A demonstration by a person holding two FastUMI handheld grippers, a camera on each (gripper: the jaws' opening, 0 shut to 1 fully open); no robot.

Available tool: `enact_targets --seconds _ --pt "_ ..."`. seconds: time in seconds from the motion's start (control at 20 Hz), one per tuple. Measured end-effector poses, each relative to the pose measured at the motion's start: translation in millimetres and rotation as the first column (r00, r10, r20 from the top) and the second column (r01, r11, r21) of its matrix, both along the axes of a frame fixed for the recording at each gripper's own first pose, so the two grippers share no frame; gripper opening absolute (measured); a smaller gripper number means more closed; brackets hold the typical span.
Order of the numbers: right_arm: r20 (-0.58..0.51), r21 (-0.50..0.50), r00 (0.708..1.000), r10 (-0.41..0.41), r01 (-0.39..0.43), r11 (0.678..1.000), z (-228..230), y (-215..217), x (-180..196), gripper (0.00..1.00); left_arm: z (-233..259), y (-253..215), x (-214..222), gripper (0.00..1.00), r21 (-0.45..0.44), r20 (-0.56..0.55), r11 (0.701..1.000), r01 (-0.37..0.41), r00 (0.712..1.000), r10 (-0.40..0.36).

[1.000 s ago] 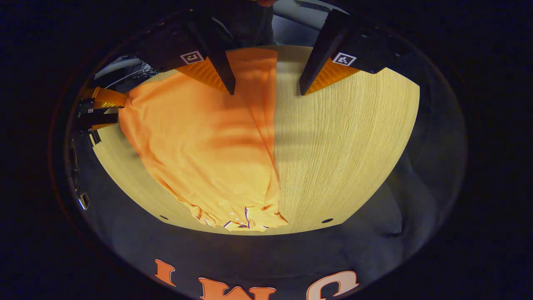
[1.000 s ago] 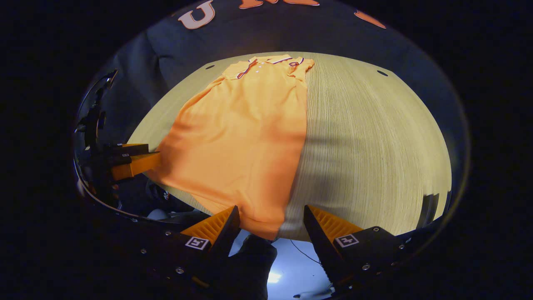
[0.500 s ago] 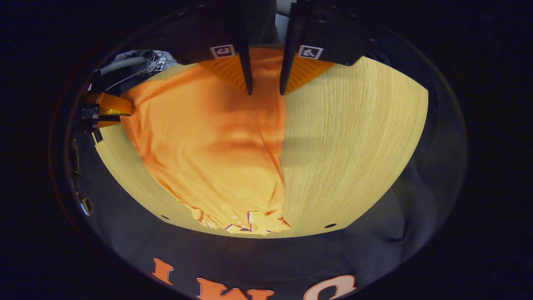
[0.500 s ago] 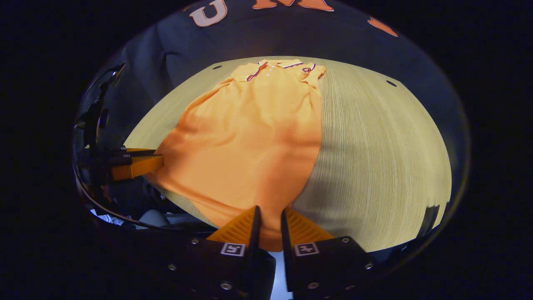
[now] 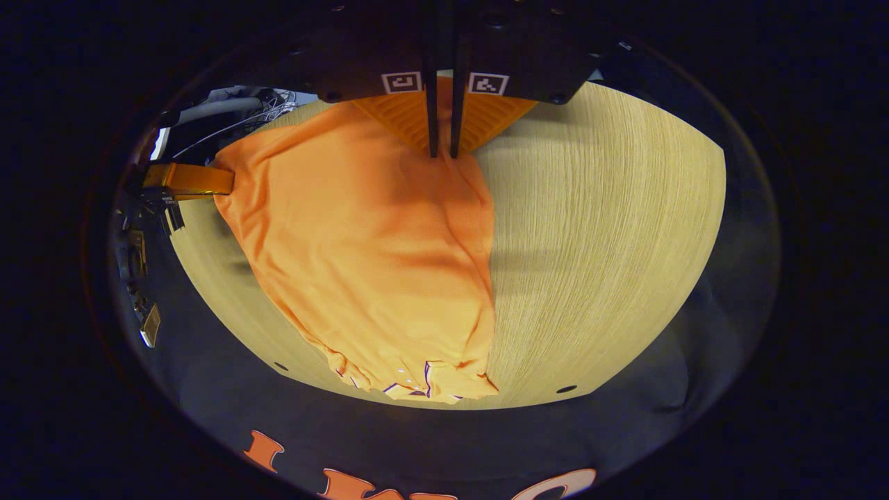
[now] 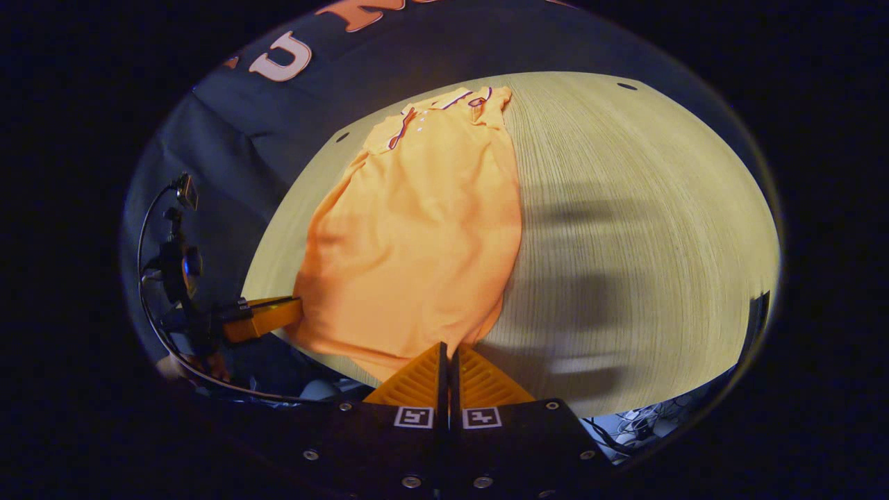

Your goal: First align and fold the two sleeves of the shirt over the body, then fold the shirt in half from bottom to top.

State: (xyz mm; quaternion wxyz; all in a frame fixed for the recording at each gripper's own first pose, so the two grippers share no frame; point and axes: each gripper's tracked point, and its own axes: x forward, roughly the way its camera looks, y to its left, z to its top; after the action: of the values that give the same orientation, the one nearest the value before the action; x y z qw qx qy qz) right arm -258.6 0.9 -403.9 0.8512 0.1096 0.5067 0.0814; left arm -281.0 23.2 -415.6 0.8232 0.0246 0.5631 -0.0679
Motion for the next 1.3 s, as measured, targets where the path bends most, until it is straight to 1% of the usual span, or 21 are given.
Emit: enact_targets --seconds 0.05,0.1,0.2,0.4,0.55,0.7,0.85,1.0,1.1,1.3 --pt "0.009 -0.003 1.000 0.007 -0.007 1.000 3 1 1 0.01 -3 -4 4 0.01 -0.017 -0.009 1.000 -0.003 1.000 0.003" --pt "0.024 0.004 1.000 0.015 -0.015 1.000 7 2 4 0.01 2 -3 1 0.01 -0.023 -0.015 1.000 -0.007 1.000 0.006" --pt "0.051 0.042 0.999 0.018 -0.020 0.999 20 7 9 0.01 13 -3 10 0.01 -0.035 0.013 0.999 -0.019 1.000 0.019" --pt "0.101 0.099 0.995 -0.004 -0.006 0.995 41 6 32 0.01 43 -6 35 0.01 -0.084 0.065 0.995 -0.045 0.997 0.051" --pt "0.135 0.111 0.991 -0.012 -0.003 0.994 57 5 55 0.01 61 -14 63 0.01 -0.111 0.099 0.994 -0.017 0.995 0.028" --pt "0.172 0.117 0.985 -0.033 0.013 0.993 72 5 84 0.01 77 -27 105 0.01 -0.154 0.146 0.988 0.014 0.989 0.008" --pt "0.208 0.130 0.976 -0.062 0.035 0.991 94 5 115 0.01 89 -34 151 0.01 -0.171 0.191 0.984 0.044 0.982 -0.011" --pt "0.218 0.157 0.969 -0.115 0.082 0.984 108 -1 142 0.01 103 -45 189 0.01 -0.210 0.217 0.975 0.068 0.976 -0.021" --pt "0.222 0.163 0.964 -0.146 0.111 0.980 110 -1 170 0.01 108 -45 221 0.01 -0.208 0.246 0.974 0.091 0.969 -0.038" --pt "0.250 0.141 0.953 -0.174 0.142 0.980 125 -6 226 0.01 111 -47 280 0.01 -0.221 0.275 0.968 0.115 0.960 -0.051"
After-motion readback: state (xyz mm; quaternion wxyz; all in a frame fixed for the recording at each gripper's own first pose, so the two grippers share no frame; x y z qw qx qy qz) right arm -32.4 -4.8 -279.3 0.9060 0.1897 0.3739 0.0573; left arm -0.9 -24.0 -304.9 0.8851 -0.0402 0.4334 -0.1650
